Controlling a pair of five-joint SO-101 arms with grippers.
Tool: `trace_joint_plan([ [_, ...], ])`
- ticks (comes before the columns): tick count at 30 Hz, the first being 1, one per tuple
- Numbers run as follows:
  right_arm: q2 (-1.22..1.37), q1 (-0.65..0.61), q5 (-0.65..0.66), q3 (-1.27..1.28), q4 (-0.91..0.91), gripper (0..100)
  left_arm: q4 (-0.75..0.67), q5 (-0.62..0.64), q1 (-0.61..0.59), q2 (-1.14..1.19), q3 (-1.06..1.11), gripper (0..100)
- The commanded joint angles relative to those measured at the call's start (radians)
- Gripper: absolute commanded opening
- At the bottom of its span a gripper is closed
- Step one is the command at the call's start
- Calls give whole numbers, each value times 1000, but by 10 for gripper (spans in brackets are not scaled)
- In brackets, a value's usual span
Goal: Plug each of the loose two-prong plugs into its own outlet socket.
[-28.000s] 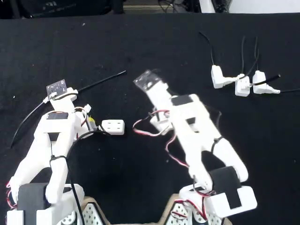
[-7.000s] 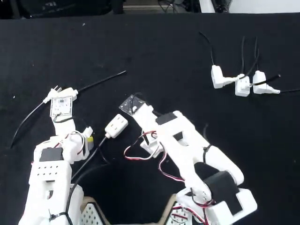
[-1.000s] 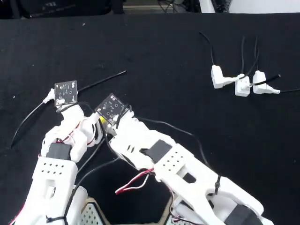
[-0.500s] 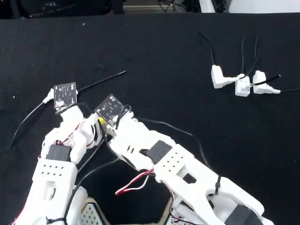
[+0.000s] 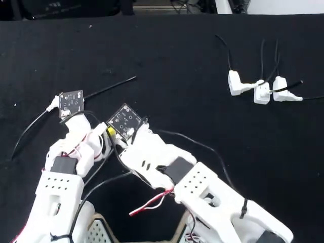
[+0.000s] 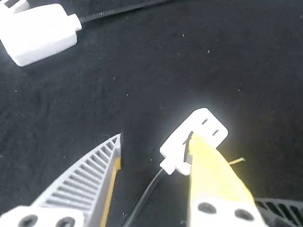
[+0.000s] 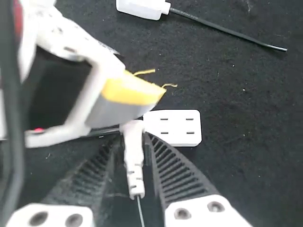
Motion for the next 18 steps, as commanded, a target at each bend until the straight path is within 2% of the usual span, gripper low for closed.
trace_joint_plan([
  [1,-39,-12,-11,-12,-2,11,-8,2,-7,-8,-1,224],
  [10,-36,-14,-11,-7,-25,11,-8,2,-7,-8,2,224],
  [18,-36,-66,-11,-7,-28,11,-8,6,-7,-8,4,224],
])
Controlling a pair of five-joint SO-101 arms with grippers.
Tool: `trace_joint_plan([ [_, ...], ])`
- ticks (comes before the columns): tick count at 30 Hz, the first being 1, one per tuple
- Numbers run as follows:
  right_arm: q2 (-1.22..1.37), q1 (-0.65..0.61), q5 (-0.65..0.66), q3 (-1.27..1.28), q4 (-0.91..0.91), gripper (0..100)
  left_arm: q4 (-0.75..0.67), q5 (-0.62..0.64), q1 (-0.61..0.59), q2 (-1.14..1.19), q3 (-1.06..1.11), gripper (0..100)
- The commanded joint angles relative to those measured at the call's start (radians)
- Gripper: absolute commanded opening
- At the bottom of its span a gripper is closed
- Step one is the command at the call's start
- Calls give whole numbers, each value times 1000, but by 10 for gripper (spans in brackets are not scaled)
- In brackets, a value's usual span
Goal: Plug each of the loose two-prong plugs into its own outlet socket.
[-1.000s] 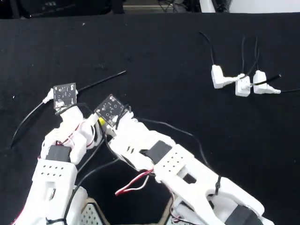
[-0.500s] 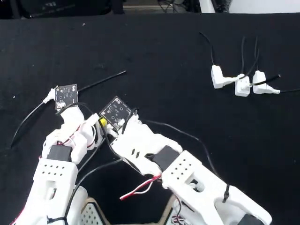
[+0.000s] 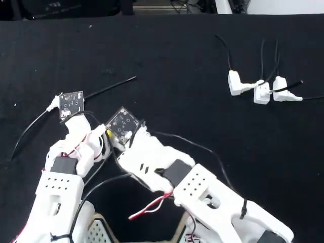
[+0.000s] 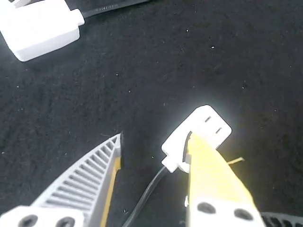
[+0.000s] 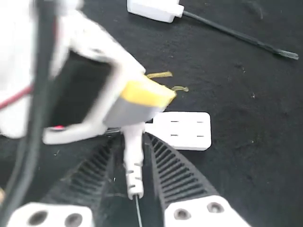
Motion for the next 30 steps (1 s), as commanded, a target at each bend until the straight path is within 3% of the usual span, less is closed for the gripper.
trace_joint_plan([
  [1,-36,-23,-11,-8,-28,11,-12,6,-5,-8,2,224],
  [30,-162,15,-6,30,-2,11,-12,8,-12,-8,12,224],
])
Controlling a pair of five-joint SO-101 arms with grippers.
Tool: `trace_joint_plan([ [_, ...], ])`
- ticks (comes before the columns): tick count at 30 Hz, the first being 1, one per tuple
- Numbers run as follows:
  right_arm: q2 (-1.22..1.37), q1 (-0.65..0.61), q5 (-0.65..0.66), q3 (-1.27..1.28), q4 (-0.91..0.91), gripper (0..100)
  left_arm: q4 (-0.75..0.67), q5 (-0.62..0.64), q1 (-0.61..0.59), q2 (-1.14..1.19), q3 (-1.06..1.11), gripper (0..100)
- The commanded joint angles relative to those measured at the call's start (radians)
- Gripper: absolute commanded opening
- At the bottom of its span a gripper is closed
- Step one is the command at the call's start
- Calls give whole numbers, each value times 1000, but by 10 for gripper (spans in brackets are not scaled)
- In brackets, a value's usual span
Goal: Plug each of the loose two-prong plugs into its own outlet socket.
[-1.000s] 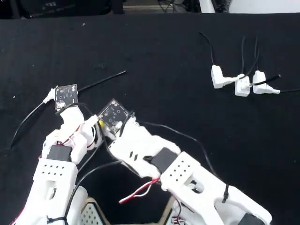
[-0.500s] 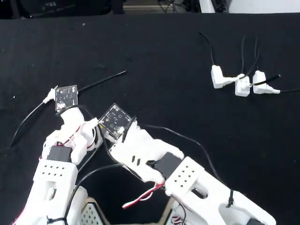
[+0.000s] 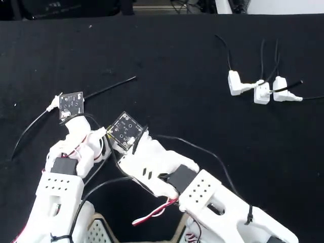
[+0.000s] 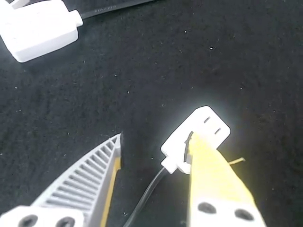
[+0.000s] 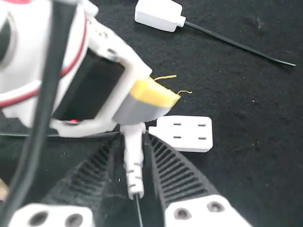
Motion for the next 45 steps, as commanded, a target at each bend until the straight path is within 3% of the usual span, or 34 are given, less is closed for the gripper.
trace_joint_plan([
  [1,-53,26,-3,-16,2,11,-5,8,-30,-5,-12,224],
  [5,-25,135,-2,-65,101,11,26,3,-145,-5,-137,224],
  [11,214,227,32,-274,235,11,236,-72,-312,-2,-228,224],
  [16,495,219,49,-613,463,11,233,-181,-309,-3,-61,224],
  [21,803,221,104,-975,727,11,104,-192,-308,-3,61,224],
  [26,1058,226,180,-1296,918,11,89,-192,-308,-3,82,224],
  [36,1383,247,282,-1750,1100,11,91,-192,-309,-3,85,224],
  [45,1509,285,353,-1891,1201,11,92,-192,-315,-3,85,224],
])
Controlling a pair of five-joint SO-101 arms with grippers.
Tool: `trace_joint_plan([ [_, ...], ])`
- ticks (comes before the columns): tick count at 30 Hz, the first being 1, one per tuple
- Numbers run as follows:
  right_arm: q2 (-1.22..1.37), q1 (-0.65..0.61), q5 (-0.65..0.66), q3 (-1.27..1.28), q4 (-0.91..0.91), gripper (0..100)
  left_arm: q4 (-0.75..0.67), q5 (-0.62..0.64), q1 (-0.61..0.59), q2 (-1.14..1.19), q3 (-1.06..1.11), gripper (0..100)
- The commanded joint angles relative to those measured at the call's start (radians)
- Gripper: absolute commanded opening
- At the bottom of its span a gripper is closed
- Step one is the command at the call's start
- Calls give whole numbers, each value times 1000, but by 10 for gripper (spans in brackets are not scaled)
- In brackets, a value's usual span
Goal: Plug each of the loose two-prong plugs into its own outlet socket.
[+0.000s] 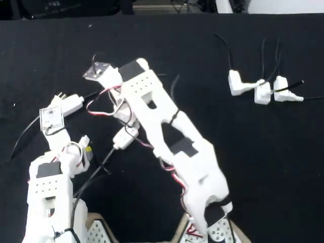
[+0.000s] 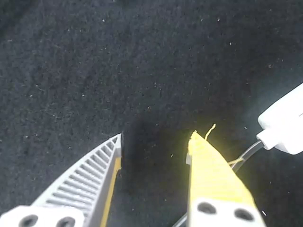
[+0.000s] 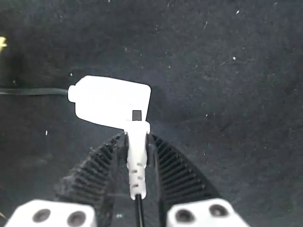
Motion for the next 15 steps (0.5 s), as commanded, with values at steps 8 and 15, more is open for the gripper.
trace_joint_plan([
  [8,-5,28,-38,-70,32,11,2,-6,-13,-9,-5,224],
  [15,16,0,-74,-58,28,11,58,-6,-13,-9,-19,224],
])
